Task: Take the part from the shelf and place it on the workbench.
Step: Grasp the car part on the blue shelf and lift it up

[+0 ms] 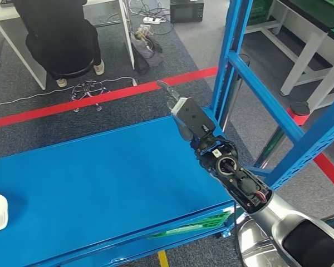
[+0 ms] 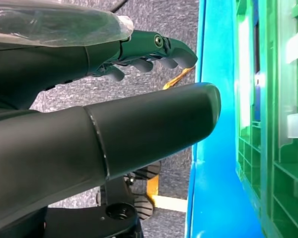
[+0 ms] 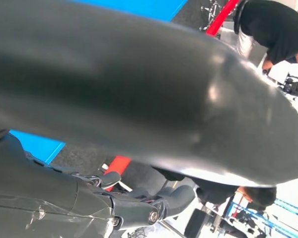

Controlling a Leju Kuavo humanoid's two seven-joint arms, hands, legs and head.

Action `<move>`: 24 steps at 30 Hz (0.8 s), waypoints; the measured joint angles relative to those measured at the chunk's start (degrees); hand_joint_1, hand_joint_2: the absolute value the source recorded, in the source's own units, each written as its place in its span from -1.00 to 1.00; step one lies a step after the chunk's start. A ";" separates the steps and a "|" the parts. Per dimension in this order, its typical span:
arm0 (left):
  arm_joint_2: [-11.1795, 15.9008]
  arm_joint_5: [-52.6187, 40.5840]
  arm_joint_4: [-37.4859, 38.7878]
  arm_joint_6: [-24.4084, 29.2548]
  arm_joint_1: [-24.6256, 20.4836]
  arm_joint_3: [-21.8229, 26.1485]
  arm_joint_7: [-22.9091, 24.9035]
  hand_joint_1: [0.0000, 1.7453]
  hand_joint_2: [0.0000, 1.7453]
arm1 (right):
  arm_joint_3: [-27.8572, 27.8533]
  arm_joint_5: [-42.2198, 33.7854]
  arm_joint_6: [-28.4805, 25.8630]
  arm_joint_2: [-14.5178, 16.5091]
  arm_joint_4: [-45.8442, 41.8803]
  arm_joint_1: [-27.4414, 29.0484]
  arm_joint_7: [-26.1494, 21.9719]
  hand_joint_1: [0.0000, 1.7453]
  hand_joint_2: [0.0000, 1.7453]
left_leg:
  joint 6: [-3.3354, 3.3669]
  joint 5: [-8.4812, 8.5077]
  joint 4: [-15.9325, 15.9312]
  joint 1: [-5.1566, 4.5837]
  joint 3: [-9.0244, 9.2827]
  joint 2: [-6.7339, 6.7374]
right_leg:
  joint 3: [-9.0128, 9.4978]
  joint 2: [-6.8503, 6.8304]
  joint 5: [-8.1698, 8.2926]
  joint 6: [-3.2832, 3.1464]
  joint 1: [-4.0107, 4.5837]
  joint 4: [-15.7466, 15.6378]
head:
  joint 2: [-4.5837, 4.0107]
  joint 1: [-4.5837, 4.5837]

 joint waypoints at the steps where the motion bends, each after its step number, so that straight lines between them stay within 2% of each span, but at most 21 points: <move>1: -0.01 0.00 0.00 0.04 -0.01 0.00 0.00 -1.00 -1.00 | 0.04 0.00 0.00 0.00 0.03 -0.04 0.01 -1.00 -1.00 | 0.58 1.95 -3.30 -0.30 1.52 0.04 | 0.13 -0.13 -0.10 -0.11 0.20 0.00 | 0.00 0.01; 3: 0.05 -0.01 0.00 0.16 -0.15 0.00 -0.01 -1.00 -1.00 | 0.05 0.00 -0.03 0.00 0.05 -0.14 0.02 -1.00 -1.00 | 1.96 5.43 -12.13 -1.25 5.80 0.66 | 0.31 -0.40 -0.37 -0.15 0.55 -0.01 | 0.00 0.02; 4: 0.08 -0.02 0.00 0.21 -0.26 0.00 -0.01 -1.00 -1.00 | 0.05 0.00 -0.06 0.00 0.07 -0.15 0.05 -1.00 -1.00 | 2.39 6.23 -15.13 -1.68 7.25 0.99 | 0.32 -0.52 -0.51 -0.05 0.65 -0.01 | 0.00 0.03; 6: 0.10 -0.02 0.00 0.31 -0.40 0.00 -0.01 -1.00 -1.00 | 0.09 -0.01 -0.12 0.00 0.15 -0.13 0.13 -1.00 -1.00 | 2.60 6.24 -16.89 -2.17 8.09 1.23 | 0.31 -0.80 -0.73 0.30 0.73 -0.12 | 0.00 0.04; 8: 0.07 -0.04 0.00 0.37 -0.40 0.00 0.04 -1.00 -1.00 | 0.10 0.00 -0.24 -0.01 0.20 -0.15 0.23 -1.00 -1.00 | 2.69 6.34 -17.57 -1.95 8.56 0.89 | 0.43 -1.02 -1.21 0.77 0.75 -0.07 | 0.00 0.07; 9: 0.04 -0.09 0.00 0.38 -0.41 0.00 0.07 -1.00 -1.00 | 0.08 0.01 -0.32 -0.04 0.21 -0.20 0.26 -1.00 -1.00 | 2.83 6.38 -18.00 -1.72 8.93 0.78 | 0.08 -0.97 -1.98 1.00 0.78 0.91 | 0.00 0.11; 10: 0.01 -0.13 0.00 0.38 -0.42 0.00 0.11 -1.00 -1.00 | 0.06 0.01 -0.39 -0.07 0.21 -0.24 0.28 -1.00 -1.00 | 2.96 6.42 -18.39 -1.49 9.29 0.69 | -0.89 -0.86 -3.26 1.24 0.80 3.14 | 0.00 0.23; 12: -0.09 -0.20 0.00 0.38 -0.43 0.00 0.23 -1.00 -1.00 | 0.09 0.01 -0.44 -0.14 0.26 -0.12 0.30 -1.00 -1.00 | 3.20 6.31 -18.55 -1.36 9.55 0.43 | -4.71 -0.62 -6.62 1.63 0.58 10.87 | 0.00 0.39; 13: -0.15 -0.20 0.00 0.38 -0.40 0.00 0.32 -1.00 -1.00 | 0.11 0.01 -0.44 -0.17 0.32 0.03 0.30 -1.00 -1.00 | 3.24 6.25 -18.53 -1.35 9.58 0.23 | -6.74 -0.60 -7.73 1.83 0.45 14.55 | 0.00 0.46; 14: -0.22 -0.19 0.00 0.38 -0.37 0.00 0.43 -1.00 -1.00 | 0.13 0.01 -0.43 -0.20 0.43 0.16 0.29 -1.00 -1.00 | 3.23 6.18 -18.50 -1.32 9.64 -0.03 | -8.06 -0.61 -7.82 2.02 0.29 16.55 | 0.00 0.49; 15: -0.30 -0.19 0.00 0.38 -0.34 0.00 0.51 -1.00 -1.00 | 0.11 0.01 -0.43 -0.22 0.56 0.22 0.27 -1.00 -1.00 | 3.15 6.09 -18.44 -1.26 9.73 -0.31 | -8.29 -0.60 -6.71 2.19 0.13 16.21 | 0.00 0.54; 16: -0.36 -0.18 0.00 0.38 -0.33 0.00 0.55 -1.00 -1.00 | 0.10 0.00 -0.41 -0.24 0.68 0.21 0.25 -1.00 -1.00 | 2.98 5.97 -18.35 -1.18 9.88 -0.59 | -7.37 -0.60 -4.64 2.32 -0.05 13.57 | 0.00 0.58; 17: -0.42 -0.17 0.00 0.38 -0.34 0.00 0.56 -1.00 -1.00 | 0.09 -0.02 -0.37 -0.24 0.79 0.17 0.20 -1.00 -1.00 | 2.74 5.79 -18.20 -1.10 10.03 -0.87 | -5.70 -0.43 -2.13 2.45 -0.27 9.45 | 0.00 0.62; 18: -0.45 -0.17 0.00 0.38 -0.38 0.00 0.56 -1.00 -1.00 | 0.08 -0.06 -0.30 -0.24 0.90 0.12 0.15 -1.00 -1.00 | 2.45 5.59 -17.95 -1.14 10.06 -1.12 | -3.99 -0.03 -0.34 2.56 -0.39 5.49 | 0.00 0.64; 19: -0.47 -0.17 0.00 0.38 -0.43 0.00 0.55 -1.00 -1.00 | 0.07 -0.13 -0.21 -0.24 0.99 0.09 0.10 -1.00 -1.00 | 2.17 5.46 -17.65 -1.18 9.94 -1.34 | -2.60 0.35 0.68 2.46 -0.49 2.56 | 0.00 0.62; 20: -0.48 -0.16 0.00 0.39 -0.45 0.00 0.55 -1.00 -1.00 | 0.05 -0.22 -0.12 -0.24 1.11 0.09 0.04 -1.00 -1.00 | 1.88 5.43 -17.43 -1.25 9.74 -1.53 | -1.80 0.71 1.04 2.28 -0.49 0.89 | 0.00 0.61; 23: -0.47 -0.09 -0.01 0.40 -0.36 0.00 0.53 -1.00 -1.00 | 0.03 -0.42 0.08 -0.24 1.43 0.02 -0.09 -1.00 -1.00 | 1.07 5.50 -17.16 -1.16 9.34 -1.83 | -1.35 0.66 0.97 1.20 -0.35 0.27 | 0.00 0.59; 24: -0.48 -0.08 -0.01 0.40 -0.35 0.00 0.52 -1.00 -1.00 | 0.01 -0.43 0.10 -0.24 1.51 -0.09 -0.11 -1.00 -1.00 | 0.78 4.88 -16.27 -1.09 8.95 -1.53 | -1.25 0.48 1.06 0.81 -0.40 0.14 | 0.00 0.50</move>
